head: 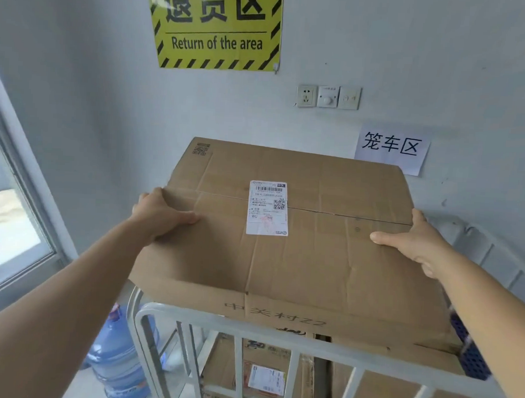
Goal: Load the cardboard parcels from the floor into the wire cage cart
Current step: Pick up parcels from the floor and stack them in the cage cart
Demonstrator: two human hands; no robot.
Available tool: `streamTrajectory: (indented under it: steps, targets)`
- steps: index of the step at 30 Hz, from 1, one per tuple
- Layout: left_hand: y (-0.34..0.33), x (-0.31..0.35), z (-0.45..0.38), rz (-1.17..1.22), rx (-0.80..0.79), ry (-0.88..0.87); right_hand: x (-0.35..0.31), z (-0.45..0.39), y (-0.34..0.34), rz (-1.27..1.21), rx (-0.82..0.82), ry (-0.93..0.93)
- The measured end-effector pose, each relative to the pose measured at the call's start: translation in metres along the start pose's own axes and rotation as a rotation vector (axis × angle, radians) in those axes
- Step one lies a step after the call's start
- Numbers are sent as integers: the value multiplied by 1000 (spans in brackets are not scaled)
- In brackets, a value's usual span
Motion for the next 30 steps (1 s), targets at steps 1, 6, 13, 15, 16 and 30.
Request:
streamTrajectory:
  steps: [1,6,13,15,16,30]
  targets:
    - [-9,2,-11,3,-3,-2,0,-10,-1,2,0,-8]
    - [-62,7,-66,-4,-36,4,14,-71,-17,-2,-10,-59]
    - [-152,-11,-144,-83,-70,82,56,-183,-64,-2,-89,-135]
    - [-172,-18,-159,-115,-73,110,68,-212,-78,2,-121,-159]
    - [-183,-22,-166,-120,-81,125,73,-226,-85,0,-133,-166]
    - [-301,-113,-242,-279,-183,361,161,-332,-196,23,-301,-314]
Point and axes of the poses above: each hand's wrist, its own z-axis away from the middle knuckle, its own y-axis out of the back of the hand, x = y × z, the point moved 6 cm from there along -z, towards the middle knuckle, and after that the axes turned 10 degrees about z, right-handed, at the moved point
